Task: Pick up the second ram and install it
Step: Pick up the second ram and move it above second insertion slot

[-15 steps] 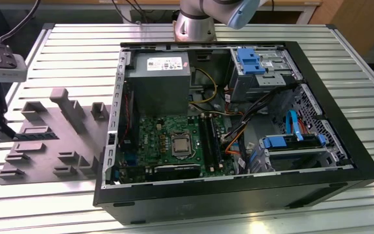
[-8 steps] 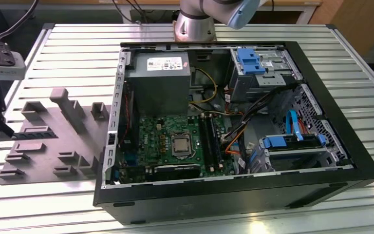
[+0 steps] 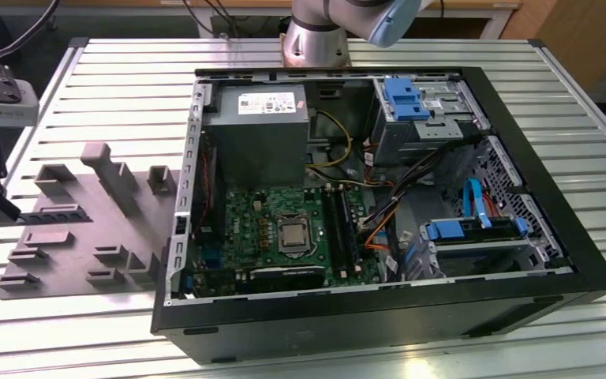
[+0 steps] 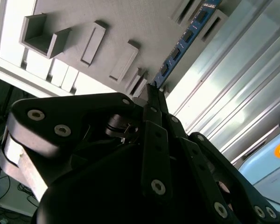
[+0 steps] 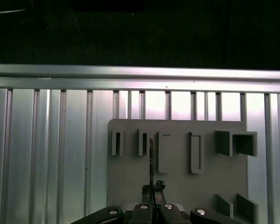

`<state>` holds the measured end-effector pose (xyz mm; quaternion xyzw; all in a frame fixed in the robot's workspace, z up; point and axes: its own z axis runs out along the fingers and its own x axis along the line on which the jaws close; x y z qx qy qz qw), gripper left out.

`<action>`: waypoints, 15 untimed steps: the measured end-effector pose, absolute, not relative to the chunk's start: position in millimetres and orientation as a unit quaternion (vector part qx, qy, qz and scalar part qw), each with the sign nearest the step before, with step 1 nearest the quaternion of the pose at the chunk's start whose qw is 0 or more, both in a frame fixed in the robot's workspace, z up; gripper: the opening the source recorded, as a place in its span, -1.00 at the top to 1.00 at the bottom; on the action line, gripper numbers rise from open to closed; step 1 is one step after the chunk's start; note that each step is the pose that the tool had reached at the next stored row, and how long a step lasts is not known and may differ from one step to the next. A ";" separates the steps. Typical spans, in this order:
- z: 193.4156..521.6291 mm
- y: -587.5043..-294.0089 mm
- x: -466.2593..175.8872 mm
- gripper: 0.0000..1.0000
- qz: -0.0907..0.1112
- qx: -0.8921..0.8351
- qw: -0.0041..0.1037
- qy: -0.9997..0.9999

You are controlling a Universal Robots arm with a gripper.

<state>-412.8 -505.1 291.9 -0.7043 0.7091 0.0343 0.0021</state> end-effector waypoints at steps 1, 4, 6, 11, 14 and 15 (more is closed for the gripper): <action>292.5 -505.1 -412.8 0.77 0.034 -0.704 0.002 0.709; 294.2 -505.1 -412.8 0.77 0.034 -0.704 0.002 0.709; 295.5 -505.1 -412.8 0.77 0.034 -0.704 0.002 0.709; 298.5 -505.1 -412.8 0.77 0.035 -0.704 0.002 0.709; 299.9 -505.1 -412.8 0.77 0.035 -0.704 0.003 0.709; 300.2 -505.1 -412.8 0.77 0.035 -0.704 0.003 0.709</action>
